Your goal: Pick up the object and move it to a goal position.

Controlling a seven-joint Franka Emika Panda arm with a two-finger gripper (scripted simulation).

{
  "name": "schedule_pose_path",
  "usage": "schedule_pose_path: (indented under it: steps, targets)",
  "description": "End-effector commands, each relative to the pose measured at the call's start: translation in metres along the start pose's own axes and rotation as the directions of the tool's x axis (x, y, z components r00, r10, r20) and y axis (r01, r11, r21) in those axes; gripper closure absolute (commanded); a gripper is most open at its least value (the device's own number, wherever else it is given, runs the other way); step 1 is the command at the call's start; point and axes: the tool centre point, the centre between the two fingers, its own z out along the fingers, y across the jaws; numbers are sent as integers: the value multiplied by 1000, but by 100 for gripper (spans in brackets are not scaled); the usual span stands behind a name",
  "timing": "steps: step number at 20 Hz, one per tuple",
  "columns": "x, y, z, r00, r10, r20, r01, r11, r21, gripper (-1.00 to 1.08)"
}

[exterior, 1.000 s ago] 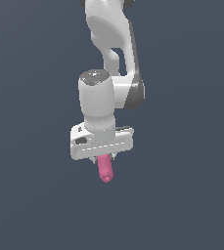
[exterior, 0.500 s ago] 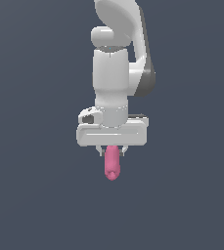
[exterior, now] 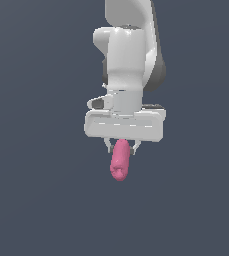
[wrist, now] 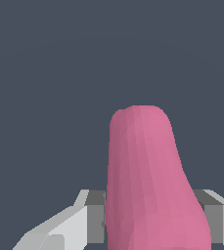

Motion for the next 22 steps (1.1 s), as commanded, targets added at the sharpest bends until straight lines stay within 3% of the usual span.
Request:
schedule_pose_path:
  steps: [1, 22]
  targets:
    - [5, -5, -9, 999, 33, -31, -33, 999, -6, 108]
    - [36, -31, -66, 947, 229, -226, -242, 970, -29, 108]
